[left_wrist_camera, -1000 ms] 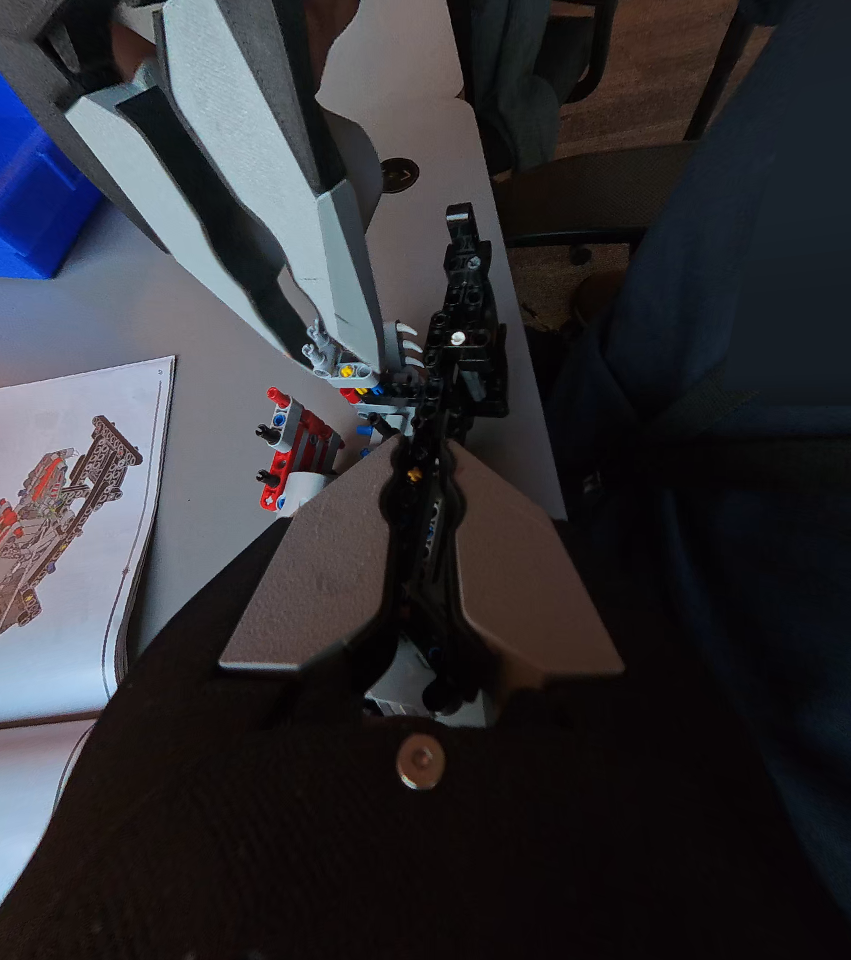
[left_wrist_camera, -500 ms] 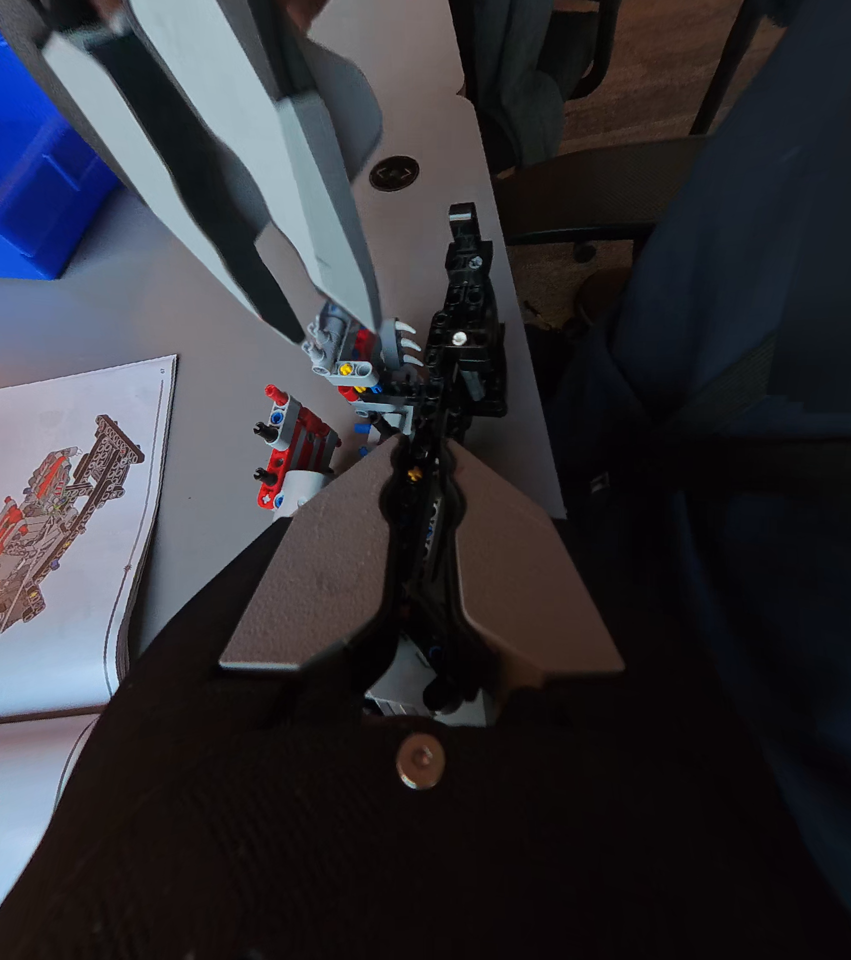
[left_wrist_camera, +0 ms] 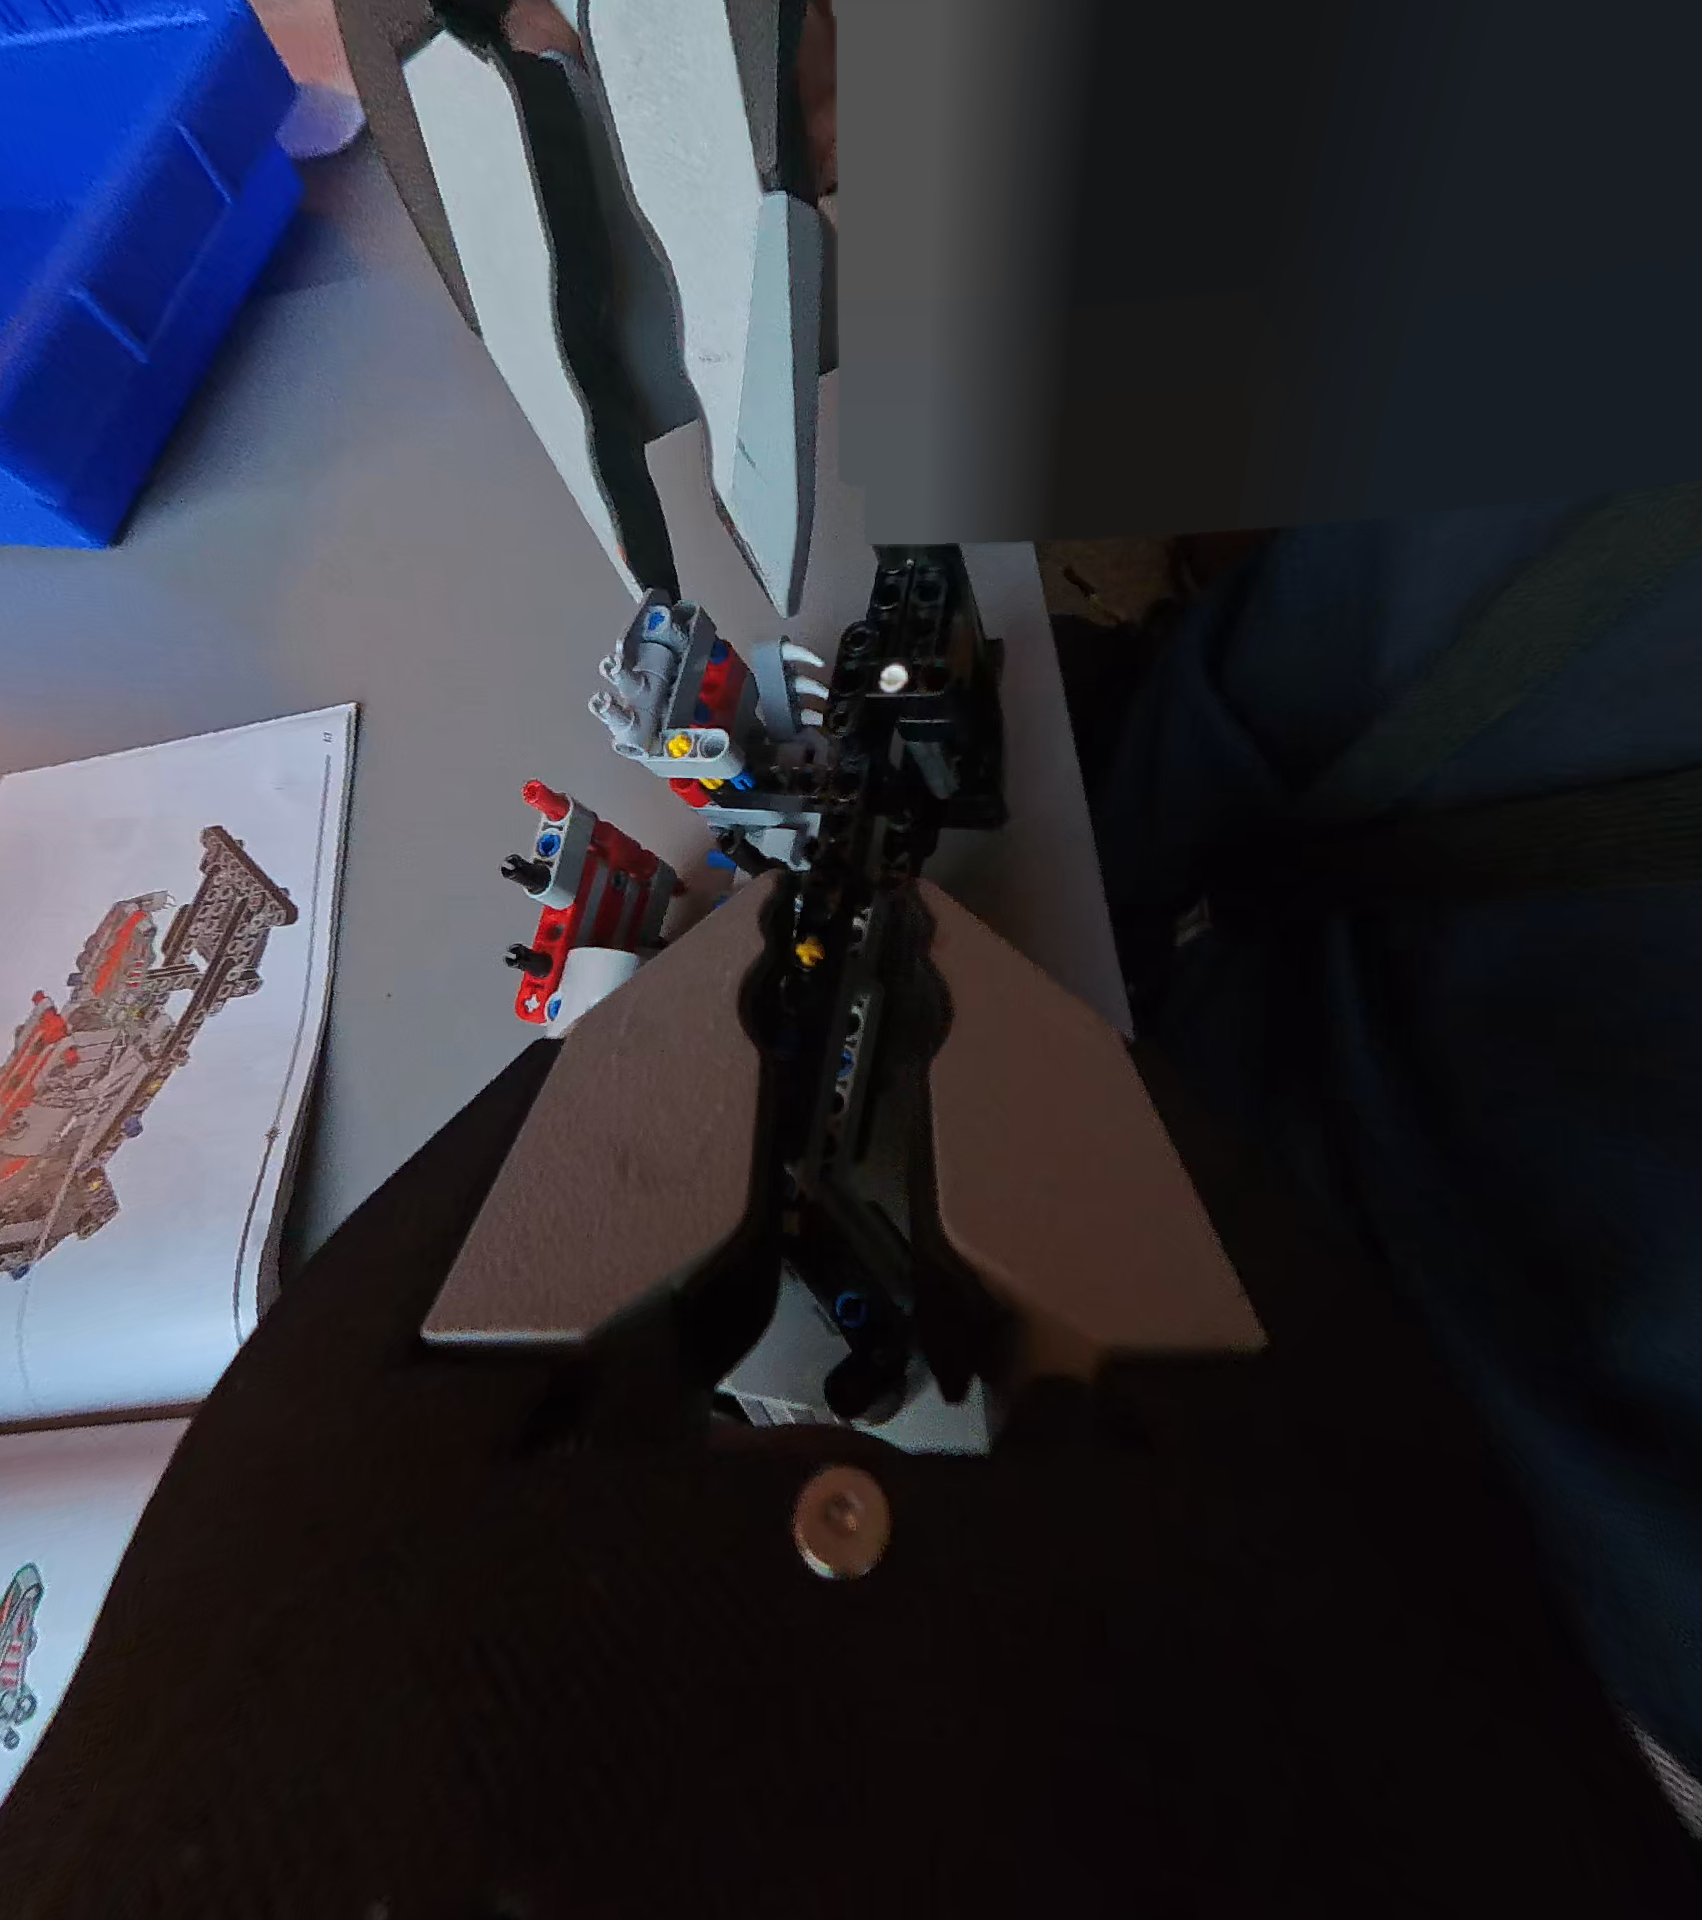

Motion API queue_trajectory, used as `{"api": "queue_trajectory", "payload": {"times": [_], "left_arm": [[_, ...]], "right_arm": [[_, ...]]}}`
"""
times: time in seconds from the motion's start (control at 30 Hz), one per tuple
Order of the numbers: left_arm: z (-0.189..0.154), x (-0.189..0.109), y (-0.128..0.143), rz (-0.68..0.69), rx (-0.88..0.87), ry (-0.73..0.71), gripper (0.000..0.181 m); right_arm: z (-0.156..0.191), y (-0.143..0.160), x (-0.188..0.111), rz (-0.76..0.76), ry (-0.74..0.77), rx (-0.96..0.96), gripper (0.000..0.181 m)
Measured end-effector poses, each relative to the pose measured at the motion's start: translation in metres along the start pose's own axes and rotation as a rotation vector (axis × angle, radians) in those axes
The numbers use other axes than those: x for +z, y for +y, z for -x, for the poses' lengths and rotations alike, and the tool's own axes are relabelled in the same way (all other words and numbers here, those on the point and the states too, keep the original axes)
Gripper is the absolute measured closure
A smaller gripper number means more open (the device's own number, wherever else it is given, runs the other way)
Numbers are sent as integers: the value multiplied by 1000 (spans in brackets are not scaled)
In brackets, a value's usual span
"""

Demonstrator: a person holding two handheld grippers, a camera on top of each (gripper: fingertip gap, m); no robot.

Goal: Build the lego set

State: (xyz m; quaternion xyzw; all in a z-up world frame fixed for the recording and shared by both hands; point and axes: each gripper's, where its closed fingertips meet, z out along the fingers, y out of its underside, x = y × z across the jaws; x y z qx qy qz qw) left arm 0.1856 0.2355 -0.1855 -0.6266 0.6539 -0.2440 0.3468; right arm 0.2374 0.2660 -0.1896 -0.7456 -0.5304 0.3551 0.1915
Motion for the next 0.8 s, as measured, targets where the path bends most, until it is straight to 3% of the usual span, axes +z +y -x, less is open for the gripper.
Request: {"api": "queue_trajectory", "payload": {"times": [0.17,0.3,0.53,0.67,0.8], "left_arm": [[3,-20,-19,-12,-45,88,159],[43,-29,-41,-35,-89,56,159],[52,25,-33,134,-93,235,155],[42,36,-33,164,-93,324,161],[35,44,-28,216,-93,356,158]], "right_arm": [[-7,9,2,-32,-4,-29,156],[-8,12,-3,-84,-57,-32,156],[-7,10,1,-128,-174,5,164],[-5,12,7,-126,-192,3,167],[-8,12,9,-141,-218,46,159]]}}
